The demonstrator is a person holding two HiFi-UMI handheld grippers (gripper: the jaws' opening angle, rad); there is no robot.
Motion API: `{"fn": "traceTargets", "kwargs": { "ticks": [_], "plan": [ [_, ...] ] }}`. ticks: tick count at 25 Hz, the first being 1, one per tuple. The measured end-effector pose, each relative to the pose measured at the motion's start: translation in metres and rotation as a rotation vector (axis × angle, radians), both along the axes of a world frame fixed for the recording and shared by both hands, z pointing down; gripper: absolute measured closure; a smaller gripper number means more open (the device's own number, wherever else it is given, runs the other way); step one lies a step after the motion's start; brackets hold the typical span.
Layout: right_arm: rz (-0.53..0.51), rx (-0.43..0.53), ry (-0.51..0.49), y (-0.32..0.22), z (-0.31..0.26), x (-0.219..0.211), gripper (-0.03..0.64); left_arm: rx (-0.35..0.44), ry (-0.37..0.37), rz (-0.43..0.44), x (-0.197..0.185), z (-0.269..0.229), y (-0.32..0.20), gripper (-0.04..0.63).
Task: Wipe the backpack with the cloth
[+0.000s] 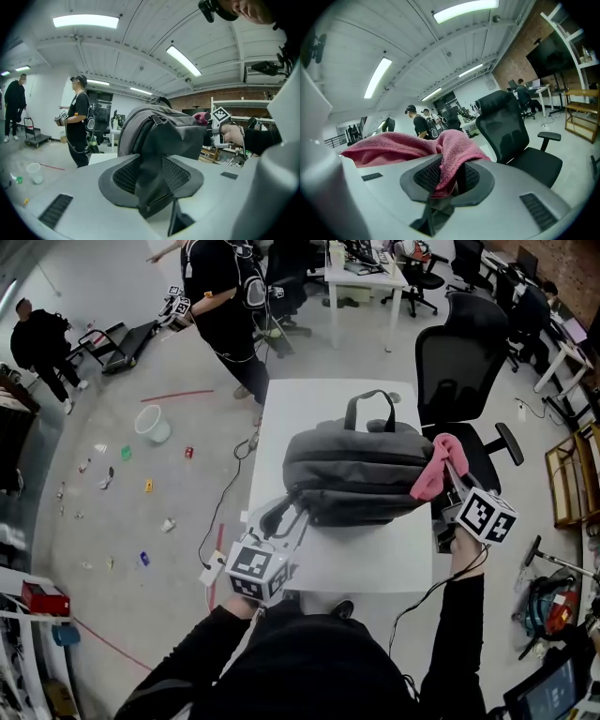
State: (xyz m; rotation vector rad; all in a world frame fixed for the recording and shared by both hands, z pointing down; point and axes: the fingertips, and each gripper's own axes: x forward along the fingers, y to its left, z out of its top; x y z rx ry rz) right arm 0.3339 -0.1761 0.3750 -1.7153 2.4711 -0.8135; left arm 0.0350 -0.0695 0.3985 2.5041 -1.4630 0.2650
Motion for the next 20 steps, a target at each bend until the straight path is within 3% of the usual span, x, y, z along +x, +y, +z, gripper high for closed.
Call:
{"fn": "traceTargets", "kwargs": {
  "ticks": [5,10,13,16,20],
  "plan": [
    [-0.021,0.008,0.067,0.001,-0.015,-0.013,0.551,-0.001,0.015,0.022,0.0,0.003,0.001,0.444],
    [0.009,0.164,0.317,0.009,-0.077,-0.061,0.551,0.0,0.056,0.116,-0.004,0.0,0.003,0.445],
    [-0.005,0.291,0.552,0.013,-0.11,-0.127,0.551,0.002,0.078,0.202,-0.016,0.0,0.005,0.445],
    [-0.106,0.374,0.779,0.014,-0.117,-0.213,0.551,0.005,0.106,0.286,-0.028,0.002,0.003,0.445],
    [-0.278,0.413,0.907,0.016,-0.101,-0.315,0.551,0.017,0.127,0.385,-0.033,0.002,-0.005,0.445]
  ]
}}
